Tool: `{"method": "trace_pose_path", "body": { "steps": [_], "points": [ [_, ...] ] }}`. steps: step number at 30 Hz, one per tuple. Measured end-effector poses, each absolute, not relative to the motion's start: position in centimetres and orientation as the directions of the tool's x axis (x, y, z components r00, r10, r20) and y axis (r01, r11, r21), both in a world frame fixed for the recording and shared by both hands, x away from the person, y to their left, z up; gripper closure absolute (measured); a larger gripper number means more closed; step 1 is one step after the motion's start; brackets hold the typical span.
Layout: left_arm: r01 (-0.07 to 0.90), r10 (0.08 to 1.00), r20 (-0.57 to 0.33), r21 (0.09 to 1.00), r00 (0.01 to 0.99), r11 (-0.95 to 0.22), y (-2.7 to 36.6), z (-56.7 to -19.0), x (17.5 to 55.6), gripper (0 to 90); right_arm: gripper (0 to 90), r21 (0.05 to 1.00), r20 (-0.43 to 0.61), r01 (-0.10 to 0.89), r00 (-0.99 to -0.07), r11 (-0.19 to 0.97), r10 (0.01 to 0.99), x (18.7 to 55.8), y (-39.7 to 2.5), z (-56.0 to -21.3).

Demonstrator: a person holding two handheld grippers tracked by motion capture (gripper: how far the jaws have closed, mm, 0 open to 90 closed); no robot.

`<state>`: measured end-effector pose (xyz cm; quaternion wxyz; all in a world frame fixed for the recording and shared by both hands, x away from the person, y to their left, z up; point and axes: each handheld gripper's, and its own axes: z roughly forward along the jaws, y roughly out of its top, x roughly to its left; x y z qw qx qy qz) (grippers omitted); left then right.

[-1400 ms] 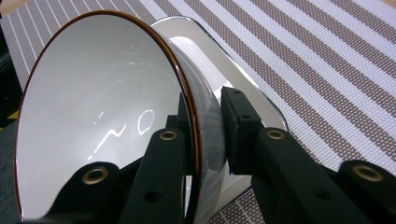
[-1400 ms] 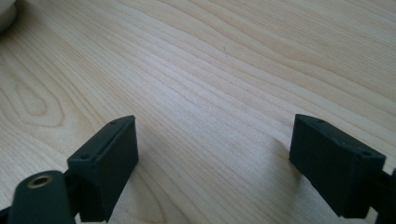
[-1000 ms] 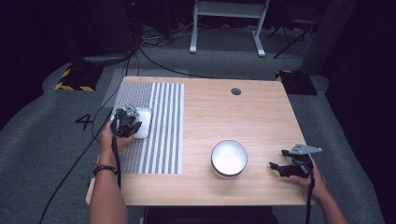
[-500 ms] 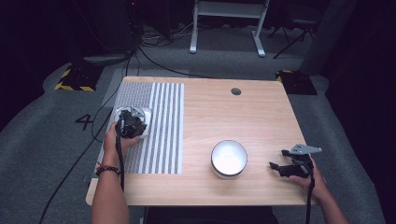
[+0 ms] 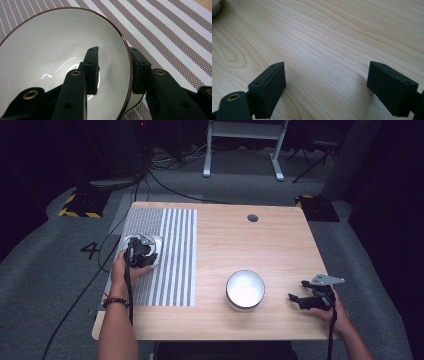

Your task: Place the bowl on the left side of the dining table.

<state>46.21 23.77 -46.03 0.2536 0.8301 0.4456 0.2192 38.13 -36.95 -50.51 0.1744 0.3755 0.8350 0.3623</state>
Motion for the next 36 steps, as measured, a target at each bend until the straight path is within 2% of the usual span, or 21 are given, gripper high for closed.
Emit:
{"method": "trace_pose_path", "body": {
  "steps": [6,26,29,36],
  "points": [
    [0.631,0.86,0.133,0.626,0.493,-0.458,23.98,-45.97,46.24,58.5,15.6,0.736,-0.019,0.501,-0.657,0.456,0.753,38.13,-36.95,-50.51],
    [0.657,0.888,0.081,0.643,0.453,-0.394,24.03,-45.67,46.11,24.9,15.6,0.736,-0.02,0.501,-0.657,0.456,0.753,38.13,-36.95,-50.51],
    [0.669,0.899,0.053,0.649,0.435,-0.362,23.99,-45.81,46.2,19.8,15.6,0.736,-0.019,0.501,-0.657,0.456,0.754,38.13,-36.95,-50.51],
    [0.668,0.904,0.051,0.656,0.424,-0.35,24.03,-45.7,46.07,15.9,15.6,0.736,-0.02,0.501,-0.657,0.456,0.753,38.13,-36.95,-50.51]
  ]
}}
